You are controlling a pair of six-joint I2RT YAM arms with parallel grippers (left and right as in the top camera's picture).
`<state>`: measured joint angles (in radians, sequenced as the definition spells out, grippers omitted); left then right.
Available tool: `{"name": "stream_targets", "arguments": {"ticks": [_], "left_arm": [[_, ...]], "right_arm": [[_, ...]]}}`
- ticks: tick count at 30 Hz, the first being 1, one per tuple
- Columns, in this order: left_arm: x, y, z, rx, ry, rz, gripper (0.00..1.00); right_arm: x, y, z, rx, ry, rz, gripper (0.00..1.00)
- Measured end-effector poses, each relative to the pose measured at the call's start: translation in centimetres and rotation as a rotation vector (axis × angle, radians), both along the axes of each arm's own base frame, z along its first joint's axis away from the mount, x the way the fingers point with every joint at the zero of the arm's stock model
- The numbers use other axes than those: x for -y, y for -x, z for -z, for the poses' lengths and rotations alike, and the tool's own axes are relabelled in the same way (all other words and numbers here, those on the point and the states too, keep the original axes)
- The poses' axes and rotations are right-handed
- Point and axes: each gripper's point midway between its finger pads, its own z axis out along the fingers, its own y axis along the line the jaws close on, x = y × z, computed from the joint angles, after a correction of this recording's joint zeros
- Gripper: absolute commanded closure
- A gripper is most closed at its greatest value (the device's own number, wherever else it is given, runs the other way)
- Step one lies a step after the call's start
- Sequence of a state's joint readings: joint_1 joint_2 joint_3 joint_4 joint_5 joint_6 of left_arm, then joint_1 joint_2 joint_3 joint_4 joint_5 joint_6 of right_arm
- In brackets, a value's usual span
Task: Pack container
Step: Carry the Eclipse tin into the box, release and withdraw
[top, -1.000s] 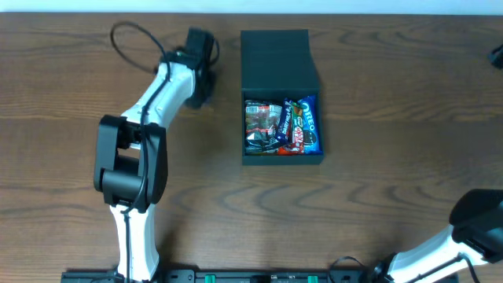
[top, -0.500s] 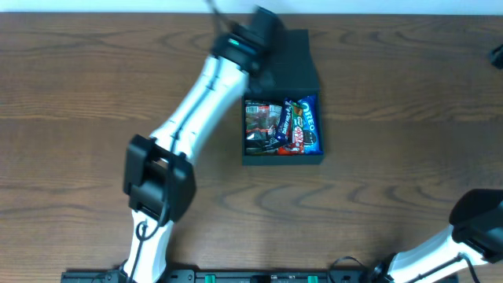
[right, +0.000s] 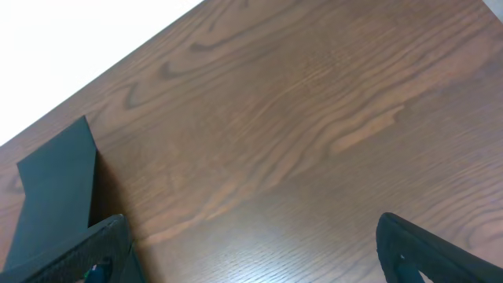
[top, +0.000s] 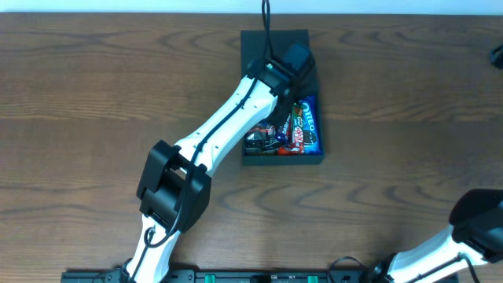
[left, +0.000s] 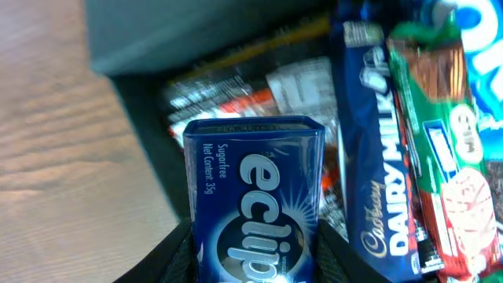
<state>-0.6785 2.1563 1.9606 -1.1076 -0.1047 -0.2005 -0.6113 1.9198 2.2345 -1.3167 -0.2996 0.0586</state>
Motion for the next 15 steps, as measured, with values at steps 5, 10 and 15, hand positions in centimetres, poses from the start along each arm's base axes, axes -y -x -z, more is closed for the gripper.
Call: {"name": "stream_targets", "arguments": {"ticks": [5,10,15], "left_arm": [[0.4,1.3,1.4,-0.046,0.013,-0.02,0.94],[0.1,2.4,2.8,-0.098,0.019,-0.083,0.23],[0.5,2.3,2.8,-0.099,0.047,-0.107,0.2]], "right_arm": [[0.0,0.0,0.0,0.0,0.0,0.0,0.01],[0.0,0.0,0.0,0.0,0.0,0.0,0.01],[0.0,0.0,0.0,0.0,0.0,0.0,0.01]]}}
